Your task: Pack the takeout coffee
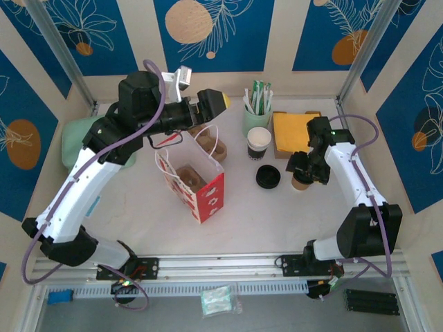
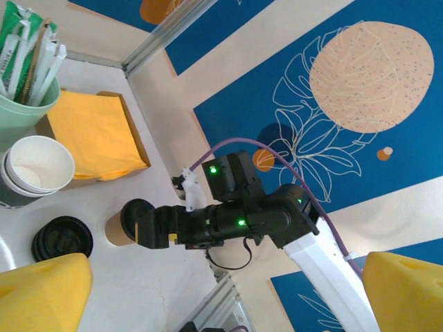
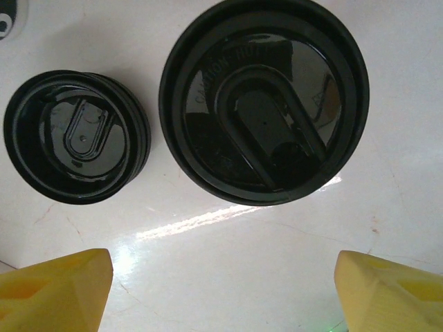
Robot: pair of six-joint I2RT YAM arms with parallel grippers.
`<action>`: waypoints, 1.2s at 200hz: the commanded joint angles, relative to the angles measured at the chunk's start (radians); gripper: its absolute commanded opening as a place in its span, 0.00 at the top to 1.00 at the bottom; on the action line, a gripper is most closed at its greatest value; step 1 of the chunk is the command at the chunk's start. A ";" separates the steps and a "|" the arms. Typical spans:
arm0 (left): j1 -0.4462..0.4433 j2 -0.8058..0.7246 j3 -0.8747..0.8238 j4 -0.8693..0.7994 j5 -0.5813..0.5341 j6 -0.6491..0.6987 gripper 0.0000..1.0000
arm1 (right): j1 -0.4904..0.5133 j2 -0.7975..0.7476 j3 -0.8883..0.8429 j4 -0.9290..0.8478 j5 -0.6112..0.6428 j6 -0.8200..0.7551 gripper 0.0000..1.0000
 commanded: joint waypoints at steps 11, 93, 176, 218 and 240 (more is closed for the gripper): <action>0.029 -0.026 -0.040 0.038 0.023 0.002 0.00 | -0.025 -0.011 -0.023 0.011 -0.007 -0.017 0.16; 0.063 -0.048 -0.066 0.035 0.040 0.059 0.01 | -0.053 0.090 0.051 0.042 -0.016 -0.005 0.15; 0.102 -0.072 -0.110 0.048 0.060 0.052 0.01 | -0.056 0.184 0.112 0.055 0.047 0.023 0.14; 0.117 -0.084 -0.114 0.037 0.049 0.065 0.01 | -0.057 0.224 0.127 0.059 0.078 0.035 0.14; 0.125 -0.084 -0.114 0.036 0.057 0.064 0.00 | -0.058 0.241 0.129 0.065 0.077 0.036 0.14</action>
